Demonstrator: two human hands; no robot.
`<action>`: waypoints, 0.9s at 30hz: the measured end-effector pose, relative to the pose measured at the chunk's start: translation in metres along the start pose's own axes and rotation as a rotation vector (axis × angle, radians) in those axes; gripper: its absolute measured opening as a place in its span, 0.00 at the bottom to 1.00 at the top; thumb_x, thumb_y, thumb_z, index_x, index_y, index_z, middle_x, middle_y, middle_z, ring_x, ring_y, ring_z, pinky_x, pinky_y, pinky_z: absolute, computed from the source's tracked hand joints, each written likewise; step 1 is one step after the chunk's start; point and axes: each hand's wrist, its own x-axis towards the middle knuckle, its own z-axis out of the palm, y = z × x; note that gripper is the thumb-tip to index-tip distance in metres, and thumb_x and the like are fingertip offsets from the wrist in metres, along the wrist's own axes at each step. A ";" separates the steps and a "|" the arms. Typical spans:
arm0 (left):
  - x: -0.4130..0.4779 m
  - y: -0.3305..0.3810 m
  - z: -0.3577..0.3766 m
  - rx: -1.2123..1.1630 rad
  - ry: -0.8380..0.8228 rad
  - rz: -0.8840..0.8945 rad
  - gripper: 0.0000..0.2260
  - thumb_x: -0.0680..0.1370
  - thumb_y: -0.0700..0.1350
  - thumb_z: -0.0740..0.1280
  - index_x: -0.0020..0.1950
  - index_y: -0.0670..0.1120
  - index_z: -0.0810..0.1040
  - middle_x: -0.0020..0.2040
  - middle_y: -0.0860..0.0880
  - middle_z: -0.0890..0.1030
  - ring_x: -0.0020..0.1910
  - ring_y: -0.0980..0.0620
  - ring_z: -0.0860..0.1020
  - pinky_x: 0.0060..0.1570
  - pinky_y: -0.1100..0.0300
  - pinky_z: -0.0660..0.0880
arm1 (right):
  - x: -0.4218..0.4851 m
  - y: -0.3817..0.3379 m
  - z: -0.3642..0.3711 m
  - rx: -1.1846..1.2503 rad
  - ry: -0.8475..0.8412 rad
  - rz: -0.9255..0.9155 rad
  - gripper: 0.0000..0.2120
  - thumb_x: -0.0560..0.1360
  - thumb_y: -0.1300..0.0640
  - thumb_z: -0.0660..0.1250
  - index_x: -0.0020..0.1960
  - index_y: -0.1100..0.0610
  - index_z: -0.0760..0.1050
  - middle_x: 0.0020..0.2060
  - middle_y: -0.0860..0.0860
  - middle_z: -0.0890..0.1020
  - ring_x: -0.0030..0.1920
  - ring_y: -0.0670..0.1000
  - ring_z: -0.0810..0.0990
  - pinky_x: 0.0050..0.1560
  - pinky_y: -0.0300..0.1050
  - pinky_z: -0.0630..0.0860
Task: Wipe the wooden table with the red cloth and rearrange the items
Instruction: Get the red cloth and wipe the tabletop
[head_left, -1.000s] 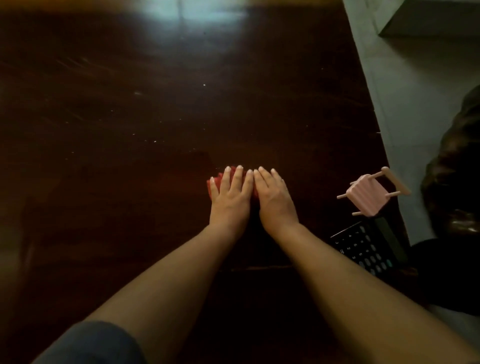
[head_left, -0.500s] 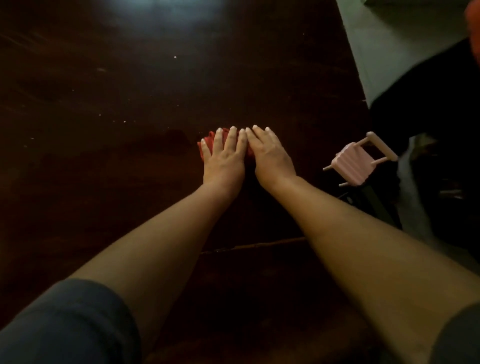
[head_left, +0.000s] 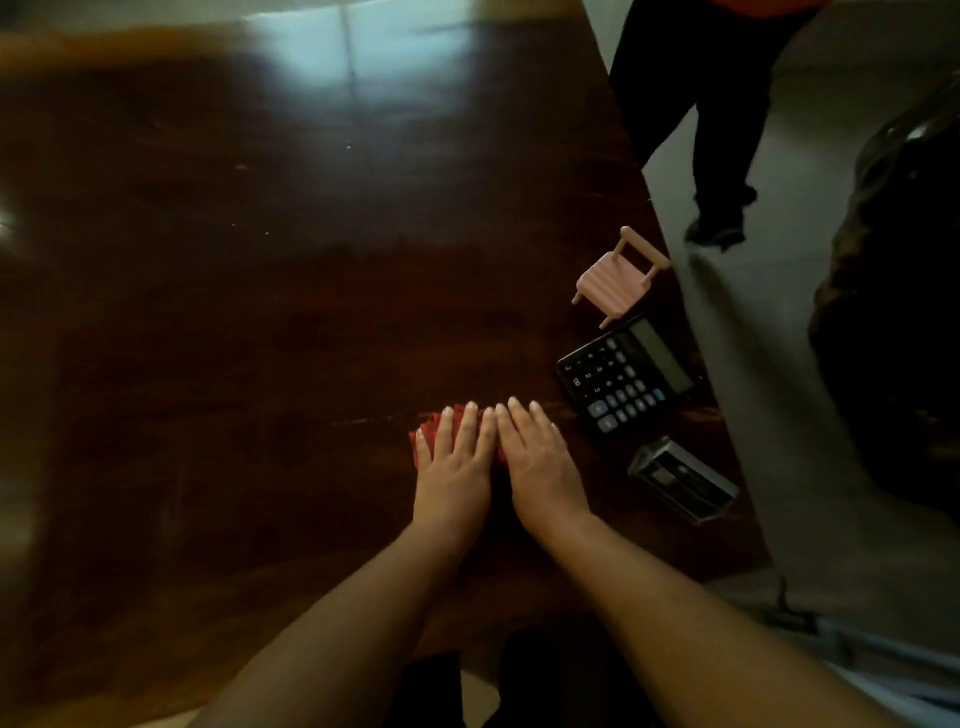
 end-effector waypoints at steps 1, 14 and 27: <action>-0.014 0.004 0.006 0.002 -0.022 -0.007 0.38 0.81 0.50 0.59 0.74 0.55 0.29 0.79 0.49 0.36 0.75 0.44 0.32 0.72 0.36 0.38 | -0.015 0.000 0.004 0.007 -0.011 -0.001 0.36 0.79 0.60 0.63 0.80 0.52 0.46 0.80 0.52 0.50 0.79 0.55 0.44 0.76 0.53 0.47; -0.133 0.045 0.041 -0.017 -0.185 -0.044 0.45 0.78 0.51 0.65 0.73 0.56 0.26 0.77 0.50 0.31 0.74 0.43 0.30 0.71 0.38 0.35 | -0.139 0.002 0.027 0.023 -0.144 0.008 0.41 0.77 0.56 0.67 0.79 0.47 0.43 0.80 0.48 0.46 0.78 0.52 0.39 0.75 0.52 0.43; -0.208 -0.144 0.030 -0.060 -0.052 -0.114 0.51 0.74 0.48 0.71 0.75 0.57 0.29 0.78 0.51 0.36 0.75 0.43 0.33 0.71 0.37 0.37 | -0.124 -0.191 0.090 -0.041 -0.113 -0.032 0.44 0.72 0.57 0.72 0.79 0.47 0.48 0.79 0.49 0.52 0.78 0.55 0.43 0.74 0.56 0.47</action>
